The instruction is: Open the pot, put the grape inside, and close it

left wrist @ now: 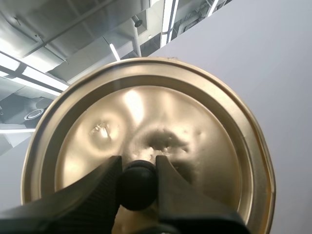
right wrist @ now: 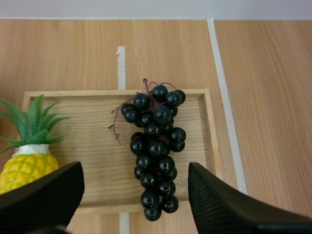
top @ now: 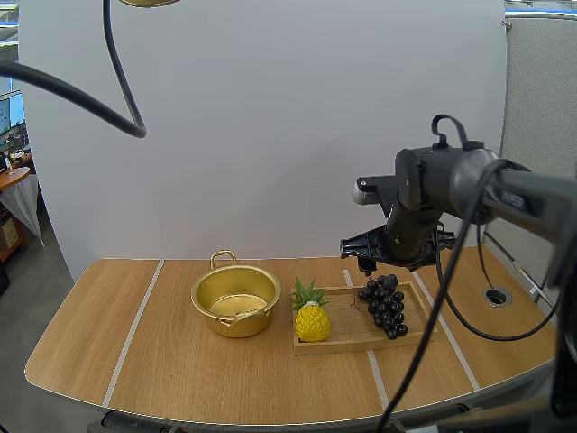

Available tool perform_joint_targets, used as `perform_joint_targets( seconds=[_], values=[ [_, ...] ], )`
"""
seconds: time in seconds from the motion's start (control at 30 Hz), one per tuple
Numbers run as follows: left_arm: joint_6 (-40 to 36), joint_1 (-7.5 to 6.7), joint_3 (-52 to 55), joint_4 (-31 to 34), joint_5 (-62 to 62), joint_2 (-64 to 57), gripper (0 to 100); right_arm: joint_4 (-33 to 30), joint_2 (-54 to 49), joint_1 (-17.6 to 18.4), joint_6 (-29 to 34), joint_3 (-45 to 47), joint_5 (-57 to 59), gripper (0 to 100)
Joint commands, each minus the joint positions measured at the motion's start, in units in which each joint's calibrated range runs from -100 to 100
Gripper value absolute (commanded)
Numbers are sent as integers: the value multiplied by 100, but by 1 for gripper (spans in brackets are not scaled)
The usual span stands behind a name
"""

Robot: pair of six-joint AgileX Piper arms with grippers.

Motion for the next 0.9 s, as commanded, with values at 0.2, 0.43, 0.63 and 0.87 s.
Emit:
perform_joint_targets(
  seconds=[0.2,0.43,0.63,0.87],
  values=[
    [-53,-12,-33,8,-198,-21,0,752,644,-447,-1055,-39,-355,100],
    [-53,-12,-33,8,-198,-21,0,866,1098,-468,-1290,-39,-569,100],
    [-53,-12,-33,8,-198,-21,0,854,1572,-468,-1349,-39,-988,100],
    [-53,-12,-33,8,-198,-21,0,854,2035,-468,-1426,-39,-1500,100]
  ],
)
